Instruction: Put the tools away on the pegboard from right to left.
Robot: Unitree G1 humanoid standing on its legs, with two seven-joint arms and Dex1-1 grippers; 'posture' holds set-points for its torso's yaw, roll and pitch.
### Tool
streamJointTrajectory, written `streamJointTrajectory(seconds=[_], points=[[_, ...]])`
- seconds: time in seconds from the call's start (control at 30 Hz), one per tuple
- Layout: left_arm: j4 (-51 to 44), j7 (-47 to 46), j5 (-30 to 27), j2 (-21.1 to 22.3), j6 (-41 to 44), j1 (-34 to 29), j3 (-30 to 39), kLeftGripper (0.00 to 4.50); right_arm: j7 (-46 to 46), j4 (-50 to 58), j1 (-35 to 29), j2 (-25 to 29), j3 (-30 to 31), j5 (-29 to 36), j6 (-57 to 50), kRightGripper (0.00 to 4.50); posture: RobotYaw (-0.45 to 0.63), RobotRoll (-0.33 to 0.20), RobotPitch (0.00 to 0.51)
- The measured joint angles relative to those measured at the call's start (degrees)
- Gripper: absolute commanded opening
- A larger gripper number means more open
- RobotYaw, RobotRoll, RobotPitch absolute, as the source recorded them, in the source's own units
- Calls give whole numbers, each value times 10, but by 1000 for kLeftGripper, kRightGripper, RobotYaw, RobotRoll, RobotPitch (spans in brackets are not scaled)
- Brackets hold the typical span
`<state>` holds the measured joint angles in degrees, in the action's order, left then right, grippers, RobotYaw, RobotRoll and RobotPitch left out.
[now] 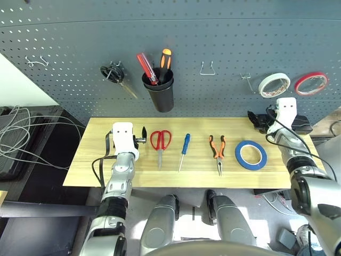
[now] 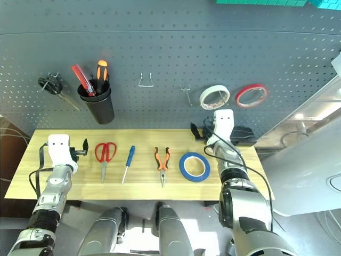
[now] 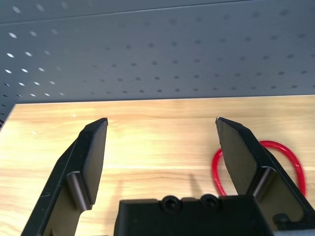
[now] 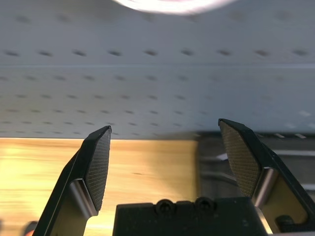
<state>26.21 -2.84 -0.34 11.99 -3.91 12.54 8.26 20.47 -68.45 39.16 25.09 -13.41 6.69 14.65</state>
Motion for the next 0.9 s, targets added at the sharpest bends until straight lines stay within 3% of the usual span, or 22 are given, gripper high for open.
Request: streamJointTrajectory(seconds=[0.3, 0.57, 0.73, 0.9], points=[[23, 54, -2, 10, 45, 23, -18, 4500, 14, 22, -21, 15, -15, 14, -72, 4478, -68, 0, 204], [-107, 269, 29, 54, 112, 39, -179, 4500, 38, 151, -92, 19, 20, 11, -310, 4478, -57, 0, 226], [-200, 356, 36, 60, 166, 46, -257, 4500, 19, 185, -113, 8, 36, 0, -381, 4478, -34, 0, 255], [-212, 414, 69, 61, 182, 71, -338, 4500, 7, 188, -105, -6, 54, -11, -416, 4478, -14, 0, 264]])
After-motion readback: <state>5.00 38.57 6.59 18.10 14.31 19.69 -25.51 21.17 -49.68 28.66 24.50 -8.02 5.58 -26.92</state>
